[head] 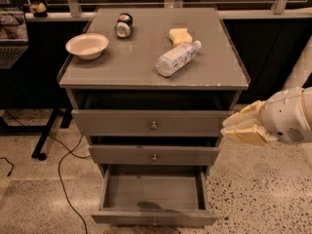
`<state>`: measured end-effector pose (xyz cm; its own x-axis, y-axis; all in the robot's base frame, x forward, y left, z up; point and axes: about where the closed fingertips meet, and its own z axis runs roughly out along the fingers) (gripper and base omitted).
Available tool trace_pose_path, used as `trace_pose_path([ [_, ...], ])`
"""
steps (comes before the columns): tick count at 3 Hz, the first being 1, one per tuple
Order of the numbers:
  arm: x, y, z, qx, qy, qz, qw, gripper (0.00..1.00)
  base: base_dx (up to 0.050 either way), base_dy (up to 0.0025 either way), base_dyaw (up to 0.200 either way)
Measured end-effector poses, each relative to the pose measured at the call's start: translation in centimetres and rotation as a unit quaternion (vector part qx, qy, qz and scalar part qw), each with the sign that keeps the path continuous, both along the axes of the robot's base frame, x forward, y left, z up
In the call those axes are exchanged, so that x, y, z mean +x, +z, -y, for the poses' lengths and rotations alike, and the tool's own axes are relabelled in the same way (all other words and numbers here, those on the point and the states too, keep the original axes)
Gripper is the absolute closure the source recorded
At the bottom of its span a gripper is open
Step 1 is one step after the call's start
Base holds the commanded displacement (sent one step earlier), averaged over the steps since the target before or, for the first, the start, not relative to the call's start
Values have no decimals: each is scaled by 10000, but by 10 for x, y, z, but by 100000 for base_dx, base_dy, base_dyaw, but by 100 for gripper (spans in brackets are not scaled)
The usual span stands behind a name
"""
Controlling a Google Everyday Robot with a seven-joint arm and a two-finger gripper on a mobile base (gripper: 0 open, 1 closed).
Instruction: Close bottom drawer
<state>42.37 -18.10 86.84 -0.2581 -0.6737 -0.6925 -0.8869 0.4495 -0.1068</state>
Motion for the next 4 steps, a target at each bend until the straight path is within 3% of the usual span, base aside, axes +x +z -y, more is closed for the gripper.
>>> trace_pose_path([
  [1,0,0,0,-1,0,1,10000,89,0,0,0],
  [2,0,-3,-1,-75,-21,52,10000,100,0,0,0],
  [3,0,-25,3,47,-231,109,9997,100,0,0,0],
  [4,-7,-62,6,272,-661,284,9970,100,0,0,0],
])
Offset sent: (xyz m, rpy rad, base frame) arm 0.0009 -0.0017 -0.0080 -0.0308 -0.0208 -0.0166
